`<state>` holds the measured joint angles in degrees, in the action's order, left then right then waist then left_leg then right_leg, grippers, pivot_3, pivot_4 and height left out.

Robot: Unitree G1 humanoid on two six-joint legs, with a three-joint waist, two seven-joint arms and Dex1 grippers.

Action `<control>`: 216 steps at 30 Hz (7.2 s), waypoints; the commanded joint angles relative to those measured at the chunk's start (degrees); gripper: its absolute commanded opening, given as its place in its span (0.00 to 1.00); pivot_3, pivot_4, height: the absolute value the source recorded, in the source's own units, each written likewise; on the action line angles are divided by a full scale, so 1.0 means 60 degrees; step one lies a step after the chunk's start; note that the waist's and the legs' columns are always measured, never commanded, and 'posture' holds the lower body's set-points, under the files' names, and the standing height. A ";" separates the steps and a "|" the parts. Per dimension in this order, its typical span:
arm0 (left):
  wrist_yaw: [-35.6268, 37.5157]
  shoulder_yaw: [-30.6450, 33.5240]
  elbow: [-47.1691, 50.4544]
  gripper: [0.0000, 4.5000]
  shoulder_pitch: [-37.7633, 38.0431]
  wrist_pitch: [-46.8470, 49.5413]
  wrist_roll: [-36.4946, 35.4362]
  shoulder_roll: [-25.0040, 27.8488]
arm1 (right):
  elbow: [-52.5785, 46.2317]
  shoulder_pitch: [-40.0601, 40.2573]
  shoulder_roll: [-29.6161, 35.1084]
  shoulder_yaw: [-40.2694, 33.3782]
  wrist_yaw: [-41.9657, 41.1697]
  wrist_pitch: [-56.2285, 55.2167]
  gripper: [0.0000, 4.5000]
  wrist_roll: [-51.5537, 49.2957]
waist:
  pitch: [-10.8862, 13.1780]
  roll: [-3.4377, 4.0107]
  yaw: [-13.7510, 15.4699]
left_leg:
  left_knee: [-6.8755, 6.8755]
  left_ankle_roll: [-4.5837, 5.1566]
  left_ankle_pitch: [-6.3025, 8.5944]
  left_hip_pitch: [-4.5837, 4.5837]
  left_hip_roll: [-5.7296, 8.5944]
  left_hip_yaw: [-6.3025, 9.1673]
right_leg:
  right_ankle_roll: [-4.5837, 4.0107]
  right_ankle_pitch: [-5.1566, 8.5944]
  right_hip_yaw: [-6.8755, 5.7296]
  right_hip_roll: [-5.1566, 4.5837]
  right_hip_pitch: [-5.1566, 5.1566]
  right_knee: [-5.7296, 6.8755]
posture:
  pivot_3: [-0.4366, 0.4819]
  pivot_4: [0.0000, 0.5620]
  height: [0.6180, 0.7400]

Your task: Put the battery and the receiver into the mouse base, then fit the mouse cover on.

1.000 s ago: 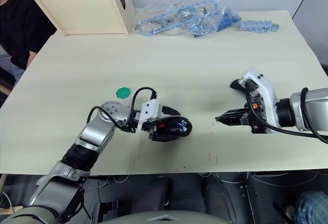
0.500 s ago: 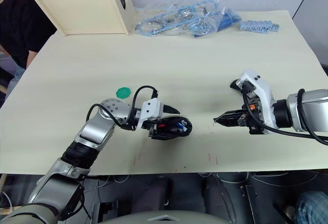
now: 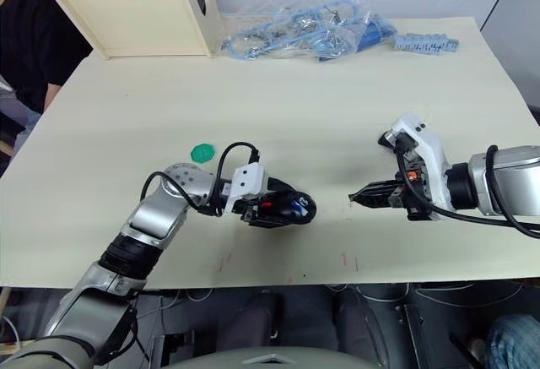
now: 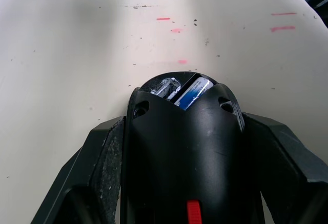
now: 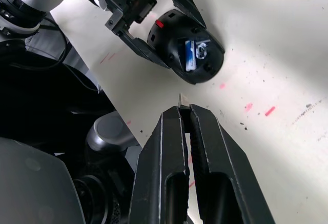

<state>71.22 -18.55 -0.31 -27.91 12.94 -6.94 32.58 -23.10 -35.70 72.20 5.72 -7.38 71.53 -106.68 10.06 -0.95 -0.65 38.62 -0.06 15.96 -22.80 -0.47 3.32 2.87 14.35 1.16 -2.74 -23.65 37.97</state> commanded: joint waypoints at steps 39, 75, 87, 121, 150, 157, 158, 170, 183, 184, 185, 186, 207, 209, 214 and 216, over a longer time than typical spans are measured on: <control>-0.0973 -0.0916 0.0041 0.66 -0.0070 0.0354 0.0806 -0.0459 | 0.4966 -0.8153 -0.6154 0.7084 -0.4212 0.3495 0.00 0.7876 | -0.0008 0.0017 0.0024 | 0.0022 0.0000 -0.0001 -0.0007 0.0028 0.0031 | 0.0002 -0.0002 -0.0031 -0.0019 0.0003 0.0020 | 0.48 0.27 1.00; -0.1053 -0.0930 0.0193 0.66 0.0074 0.0342 0.0837 -0.0441 | 0.5495 -0.7490 -0.6976 0.7475 -0.5467 0.3495 0.00 0.9839 | -0.0009 0.0018 0.0005 | 0.0027 -0.0001 -0.0001 -0.0003 0.0031 0.0041 | 0.0002 -0.0002 -0.0035 -0.0018 0.0003 0.0034 | 0.48 0.27 1.00; -0.1083 -0.0909 0.0351 0.66 0.0121 0.0478 0.0816 -0.0426 | 0.5749 -0.7366 -0.7224 0.7393 -0.5549 0.3495 0.00 1.0199 | -0.0009 0.0018 0.0003 | 0.0027 -0.0001 -0.0001 -0.0003 0.0031 0.0040 | 0.0002 -0.0002 -0.0035 -0.0018 0.0003 0.0033 | 0.48 0.27 1.00; -0.1261 -0.0935 0.0537 0.66 0.0258 0.0553 0.0840 -0.0473 | 0.6076 -0.7119 -0.7807 0.7612 -0.5245 0.3495 0.00 1.0493 | -0.0043 0.0036 -0.0032 | 0.0027 -0.0001 -0.0001 0.0018 0.0031 0.0041 | 0.0002 -0.0002 -0.0033 -0.0018 0.0015 0.0038 | 0.48 0.27 1.00; -0.1422 -0.0875 0.0531 0.66 0.0445 0.0522 0.0822 -0.0434 | 0.6489 -0.7578 -0.8062 0.8348 -0.4511 0.3495 0.00 0.9353 | -0.0102 0.0066 -0.0046 | 0.0026 -0.0001 0.0000 0.0023 0.0031 0.0043 | 0.0001 -0.0001 -0.0032 -0.0017 0.0017 0.0037 | 0.48 0.27 1.00; -0.1413 -0.0868 0.0549 0.66 0.0460 0.0523 0.0819 -0.0428 | 0.6670 -0.7721 -0.8148 0.8514 -0.4356 0.3495 0.00 0.8961 | -0.0102 0.0066 -0.0046 | 0.0025 -0.0001 0.0000 0.0021 0.0031 0.0043 | 0.0001 -0.0001 -0.0032 -0.0017 0.0017 0.0033 | 0.48 0.27 1.00; -0.1411 -0.0869 0.0553 0.66 0.0461 0.0521 0.0818 -0.0427 | 0.6735 -0.7732 -0.8185 0.8509 -0.4302 0.3495 0.00 0.8870 | -0.0102 0.0066 -0.0046 | 0.0025 -0.0001 0.0000 0.0021 0.0031 0.0043 | 0.0001 -0.0001 -0.0032 -0.0017 0.0017 0.0033 | 0.48 0.27 1.00; -0.1419 -0.0826 0.0613 0.66 0.0523 0.0562 0.0789 -0.0407 | 0.6675 -0.7544 -0.8142 0.8422 -0.3391 0.3495 0.00 0.8113 | -0.0105 0.0067 -0.0055 | 0.0023 0.0000 0.0000 0.0022 0.0031 0.0043 | 0.0001 -0.0001 -0.0032 -0.0016 0.0018 0.0032 | 0.48 0.27 1.00; -0.1396 -0.0763 0.0634 0.66 0.0575 0.0583 0.0796 -0.0414 | 0.6689 -0.7257 -0.8388 0.8067 -0.2291 0.3495 0.00 0.7586 | -0.0134 0.0070 -0.0112 | 0.0017 0.0000 0.0000 0.0029 0.0028 0.0043 | 0.0000 -0.0001 -0.0031 -0.0013 0.0018 0.0033 | 0.48 0.27 1.00; -0.1395 -0.0760 0.0637 0.66 0.0582 0.0579 0.0798 -0.0417 | 0.6719 -0.7242 -0.8420 0.8040 -0.2230 0.3495 0.00 0.7549 | -0.0141 0.0071 -0.0122 | 0.0016 0.0000 0.0000 0.0029 0.0027 0.0042 | 0.0000 -0.0001 -0.0031 -0.0013 0.0019 0.0033 | 0.48 0.27 1.00; -0.1394 -0.0758 0.0641 0.66 0.0590 0.0580 0.0799 -0.0418 | 0.6753 -0.7228 -0.8455 0.8016 -0.2168 0.3495 0.00 0.7505 | -0.0148 0.0071 -0.0135 | 0.0015 0.0000 0.0000 0.0030 0.0027 0.0042 | 0.0000 0.0000 -0.0031 -0.0013 0.0019 0.0033 | 0.48 0.27 1.00; -0.1392 -0.0758 0.0632 0.66 0.0587 0.0575 0.0802 -0.0422 | 0.6788 -0.7217 -0.8486 0.7992 -0.2111 0.3495 0.00 0.7484 | -0.0154 0.0070 -0.0147 | 0.0014 0.0000 0.0000 0.0031 0.0028 0.0043 | 0.0000 0.0000 -0.0031 -0.0013 0.0020 0.0033 | 0.48 0.27 1.00; -0.1453 -0.0754 0.0640 0.66 0.0602 0.0601 0.0806 -0.0451 | 0.6536 -0.7175 -0.8424 0.7951 -0.1908 0.3495 0.00 0.7223 | -0.0190 0.0073 -0.0212 | 0.0005 0.0000 0.0000 0.0046 0.0027 0.0046 | 0.0000 0.0000 -0.0032 -0.0013 0.0036 0.0023 | 0.48 0.27 1.00; -0.1451 -0.0755 0.0633 0.66 0.0597 0.0605 0.0807 -0.0451 | 0.6457 -0.7174 -0.8396 0.7933 -0.1968 0.3495 0.00 0.7251 | -0.0190 0.0074 -0.0212 | 0.0004 0.0000 0.0000 0.0046 0.0027 0.0046 | 0.0000 0.0000 -0.0032 -0.0013 0.0036 0.0022 | 0.48 0.27 1.00; -0.1446 -0.0748 0.0651 0.66 0.0598 0.0627 0.0803 -0.0438 | 0.6323 -0.7214 -0.8332 0.7808 -0.2035 0.3495 0.48 0.7325 | -0.0190 0.0075 -0.0209 | 0.0003 0.0000 0.0000 0.0043 0.0028 0.0048 | 0.0000 0.0000 -0.0032 -0.0014 0.0036 0.0017 | 0.48 0.27 1.00; -0.1439 -0.0743 0.0622 0.66 0.0582 0.0624 0.0803 -0.0440 | 0.6262 -0.7246 -0.8261 0.7729 -0.2043 0.3495 0.61 0.7232 | -0.0187 0.0078 -0.0204 | 0.0002 0.0000 0.0000 0.0041 0.0028 0.0048 | 0.0000 0.0000 -0.0033 -0.0014 0.0035 0.0017 | 0.48 0.27 1.00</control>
<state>63.24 -20.70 3.57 -24.72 15.93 -3.70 30.43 16.84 -79.91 24.10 51.95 -18.29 92.23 -60.63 8.94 -0.48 -1.87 38.64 -0.06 15.96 -22.57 -0.30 3.61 2.87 14.35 0.95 -2.83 -23.45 38.07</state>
